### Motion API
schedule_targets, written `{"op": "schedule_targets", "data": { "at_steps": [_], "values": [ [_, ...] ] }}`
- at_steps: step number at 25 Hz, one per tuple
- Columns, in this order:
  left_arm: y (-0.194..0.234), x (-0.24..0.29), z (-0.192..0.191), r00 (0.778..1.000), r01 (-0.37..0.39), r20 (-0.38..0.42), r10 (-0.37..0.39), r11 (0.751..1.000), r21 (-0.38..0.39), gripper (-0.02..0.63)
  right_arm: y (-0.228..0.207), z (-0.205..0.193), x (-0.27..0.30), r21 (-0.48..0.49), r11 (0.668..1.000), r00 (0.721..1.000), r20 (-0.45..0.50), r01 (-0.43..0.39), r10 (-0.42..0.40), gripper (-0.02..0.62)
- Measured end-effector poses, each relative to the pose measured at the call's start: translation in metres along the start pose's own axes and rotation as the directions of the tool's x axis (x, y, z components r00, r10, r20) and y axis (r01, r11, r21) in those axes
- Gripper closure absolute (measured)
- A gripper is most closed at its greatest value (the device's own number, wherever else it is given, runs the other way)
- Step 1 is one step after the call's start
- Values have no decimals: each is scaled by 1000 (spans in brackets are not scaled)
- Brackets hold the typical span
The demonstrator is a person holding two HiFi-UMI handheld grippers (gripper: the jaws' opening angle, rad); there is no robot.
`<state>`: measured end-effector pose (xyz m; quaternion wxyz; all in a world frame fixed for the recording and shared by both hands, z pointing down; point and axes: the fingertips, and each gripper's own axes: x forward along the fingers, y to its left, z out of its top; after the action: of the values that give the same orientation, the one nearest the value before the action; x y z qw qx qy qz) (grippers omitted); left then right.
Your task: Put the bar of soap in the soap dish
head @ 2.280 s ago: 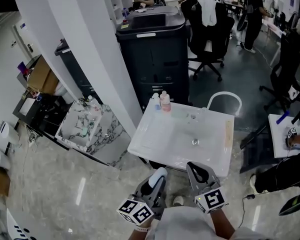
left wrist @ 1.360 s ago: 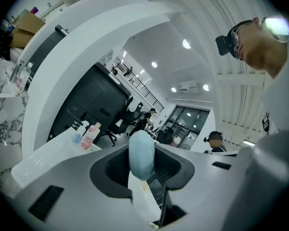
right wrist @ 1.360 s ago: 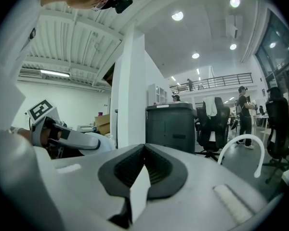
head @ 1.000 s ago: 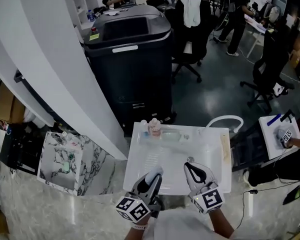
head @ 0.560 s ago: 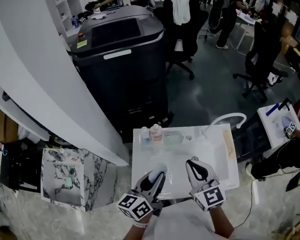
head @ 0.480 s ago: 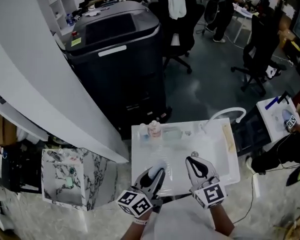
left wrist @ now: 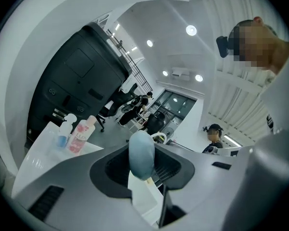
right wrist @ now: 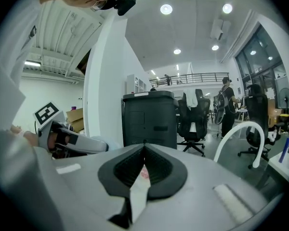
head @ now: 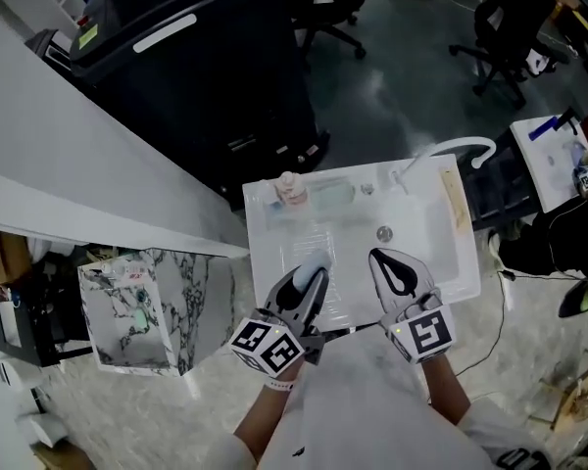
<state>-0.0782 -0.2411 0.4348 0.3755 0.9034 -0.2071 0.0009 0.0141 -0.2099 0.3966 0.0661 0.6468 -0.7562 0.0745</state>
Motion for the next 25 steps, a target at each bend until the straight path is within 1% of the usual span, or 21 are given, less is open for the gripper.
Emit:
{"op": "schedule_targets", "data": {
  "at_steps": [5, 11, 18, 25],
  "values": [
    [22, 32, -7, 999, -26, -22, 25, 999, -42, 485, -15, -11, 18, -1, 1000, 999, -31, -26, 26, 583],
    [48, 63, -22, 995, -78, -69, 70, 990, -121, 485, -34, -18, 39, 31, 999, 998, -57, -39, 40, 583],
    [80, 96, -38, 987, -135, -108, 122, 983, -126, 485, -60, -35, 61, 49, 997, 996, -60, -56, 59, 583],
    [105, 121, -44, 980, -163, -138, 143, 976, -142, 485, -71, -54, 87, 66, 995, 993, -88, -70, 76, 583]
  ]
}}
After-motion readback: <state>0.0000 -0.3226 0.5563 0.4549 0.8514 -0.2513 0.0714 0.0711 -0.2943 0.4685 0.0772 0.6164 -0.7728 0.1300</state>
